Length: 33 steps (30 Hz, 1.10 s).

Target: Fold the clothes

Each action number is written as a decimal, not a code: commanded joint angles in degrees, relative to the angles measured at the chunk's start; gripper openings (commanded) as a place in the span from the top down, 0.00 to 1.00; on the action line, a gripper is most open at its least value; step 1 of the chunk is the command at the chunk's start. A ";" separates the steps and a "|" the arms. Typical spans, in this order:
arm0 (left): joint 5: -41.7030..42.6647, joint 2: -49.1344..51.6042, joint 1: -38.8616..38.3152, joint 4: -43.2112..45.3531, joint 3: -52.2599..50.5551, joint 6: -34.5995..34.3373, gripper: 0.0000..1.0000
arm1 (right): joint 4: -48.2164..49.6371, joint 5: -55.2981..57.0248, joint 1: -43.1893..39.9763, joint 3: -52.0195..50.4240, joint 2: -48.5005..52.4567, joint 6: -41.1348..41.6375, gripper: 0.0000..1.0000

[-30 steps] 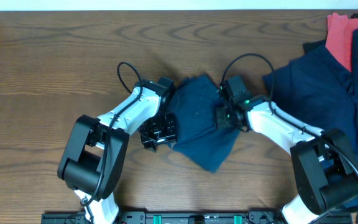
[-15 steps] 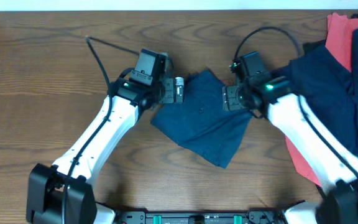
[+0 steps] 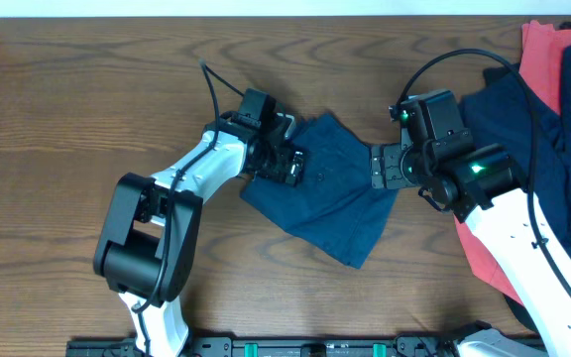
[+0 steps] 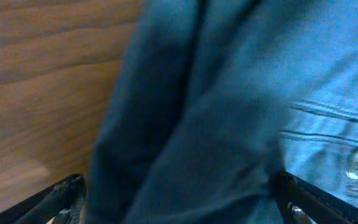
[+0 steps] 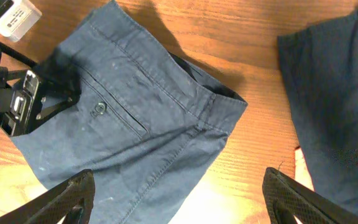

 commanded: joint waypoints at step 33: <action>-12.74 -9.03 53.77 -1.84 1.14 -24.24 0.94 | -2.45 1.07 -0.33 0.57 -0.26 -0.33 0.16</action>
